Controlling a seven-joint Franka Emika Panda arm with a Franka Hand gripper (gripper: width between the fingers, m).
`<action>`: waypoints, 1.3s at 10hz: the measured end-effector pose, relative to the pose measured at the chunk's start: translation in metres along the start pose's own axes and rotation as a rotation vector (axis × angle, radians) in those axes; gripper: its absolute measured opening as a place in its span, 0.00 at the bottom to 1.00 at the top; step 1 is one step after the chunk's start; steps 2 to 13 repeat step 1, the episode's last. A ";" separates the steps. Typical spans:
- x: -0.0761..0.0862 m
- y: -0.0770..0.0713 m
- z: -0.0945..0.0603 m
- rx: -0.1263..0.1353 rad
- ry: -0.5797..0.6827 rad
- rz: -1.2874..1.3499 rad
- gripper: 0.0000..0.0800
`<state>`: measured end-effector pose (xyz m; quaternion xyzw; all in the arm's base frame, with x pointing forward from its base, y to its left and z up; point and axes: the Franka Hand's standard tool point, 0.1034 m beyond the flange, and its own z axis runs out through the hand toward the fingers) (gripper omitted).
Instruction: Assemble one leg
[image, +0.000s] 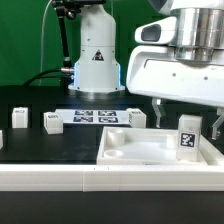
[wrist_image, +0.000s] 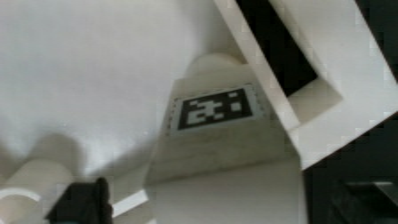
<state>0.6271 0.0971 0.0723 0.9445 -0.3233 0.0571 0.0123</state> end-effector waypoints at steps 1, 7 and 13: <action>0.000 0.000 0.000 0.000 0.000 0.000 0.80; 0.000 0.000 0.000 0.000 0.000 0.000 0.80; 0.000 0.000 0.000 0.000 0.000 0.000 0.80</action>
Offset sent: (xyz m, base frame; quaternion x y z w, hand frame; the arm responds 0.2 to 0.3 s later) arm 0.0000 0.0000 0.0000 0.0000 0.0000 0.0000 1.0000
